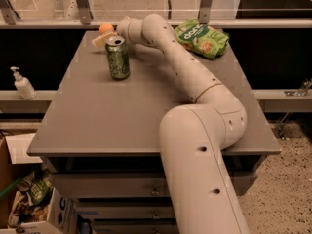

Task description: Pick orange

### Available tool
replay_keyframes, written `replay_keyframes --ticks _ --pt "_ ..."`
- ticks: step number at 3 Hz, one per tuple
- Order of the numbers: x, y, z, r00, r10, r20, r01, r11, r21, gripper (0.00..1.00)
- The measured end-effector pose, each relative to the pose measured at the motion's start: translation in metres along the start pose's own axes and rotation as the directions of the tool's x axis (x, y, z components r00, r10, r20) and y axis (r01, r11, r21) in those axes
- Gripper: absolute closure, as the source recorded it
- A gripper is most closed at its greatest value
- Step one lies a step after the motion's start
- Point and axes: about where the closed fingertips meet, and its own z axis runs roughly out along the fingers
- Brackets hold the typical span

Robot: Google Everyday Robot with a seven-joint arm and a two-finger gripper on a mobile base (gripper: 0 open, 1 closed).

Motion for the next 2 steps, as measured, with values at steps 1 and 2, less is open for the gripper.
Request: replay_keyframes --ticks 1,2 --pt "-0.001 -0.001 0.000 1.000 -0.001 0.000 0.001 1.0000 0.001 0.00" --pt "-0.006 -0.002 -0.013 1.000 -0.023 -0.011 0.023 0.9997 0.004 0.00"
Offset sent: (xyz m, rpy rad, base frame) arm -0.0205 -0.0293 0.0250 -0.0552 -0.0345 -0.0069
